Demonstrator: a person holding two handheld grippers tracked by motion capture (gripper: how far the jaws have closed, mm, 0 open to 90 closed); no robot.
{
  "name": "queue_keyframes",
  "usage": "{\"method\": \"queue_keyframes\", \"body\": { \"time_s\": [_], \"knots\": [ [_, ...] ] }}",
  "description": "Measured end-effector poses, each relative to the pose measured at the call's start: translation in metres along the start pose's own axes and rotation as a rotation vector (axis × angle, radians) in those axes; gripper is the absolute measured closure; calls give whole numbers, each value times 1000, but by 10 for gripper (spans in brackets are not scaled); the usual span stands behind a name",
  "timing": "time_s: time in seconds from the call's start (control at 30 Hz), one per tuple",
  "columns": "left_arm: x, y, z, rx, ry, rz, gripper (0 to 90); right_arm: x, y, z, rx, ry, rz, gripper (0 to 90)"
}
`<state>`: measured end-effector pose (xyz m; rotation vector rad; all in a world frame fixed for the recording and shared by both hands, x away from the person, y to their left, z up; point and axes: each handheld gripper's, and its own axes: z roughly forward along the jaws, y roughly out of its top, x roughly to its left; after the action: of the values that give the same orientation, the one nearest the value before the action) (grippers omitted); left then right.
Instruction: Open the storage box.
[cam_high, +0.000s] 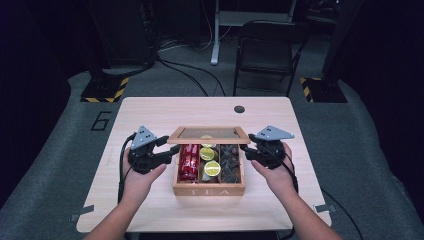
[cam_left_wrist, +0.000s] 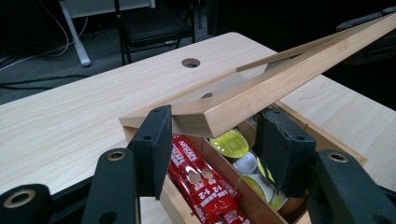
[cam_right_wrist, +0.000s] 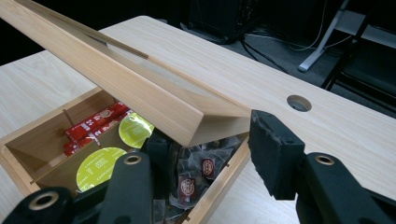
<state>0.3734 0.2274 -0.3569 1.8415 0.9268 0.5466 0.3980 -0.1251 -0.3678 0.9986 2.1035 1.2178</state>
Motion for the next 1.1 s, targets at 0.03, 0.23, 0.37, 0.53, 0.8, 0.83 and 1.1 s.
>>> {"method": "queue_keyframes", "body": {
  "time_s": [0.03, 0.23, 0.37, 0.53, 0.8, 0.83, 1.1],
  "knots": [
    [0, 0, 0, -1, 2, 0, 468, -1, 0, 1, 5, 6, -7, 535],
    [0, 3, 1, 1, 7, 4, 467, 0, 0, 6, 9, -8, -13, 553],
    [0, 3, 1, 3, 10, 10, 467, -1, 1, 10, 11, -27, -13, 582],
    [1, 4, 1, -6, 8, 4, 467, 2, 2, 12, 3, -60, -41, 591],
    [5, 0, 13, 18, 39, 28, 480, -1, 4, 13, -4, -51, -36, 589],
    [7, -1, 15, 24, 44, 29, 487, -1, 5, 13, -6, -52, -32, 589],
    [17, -4, 27, 18, 59, -2, 515, -3, 5, 14, -8, -44, -23, 586]
  ]
}}
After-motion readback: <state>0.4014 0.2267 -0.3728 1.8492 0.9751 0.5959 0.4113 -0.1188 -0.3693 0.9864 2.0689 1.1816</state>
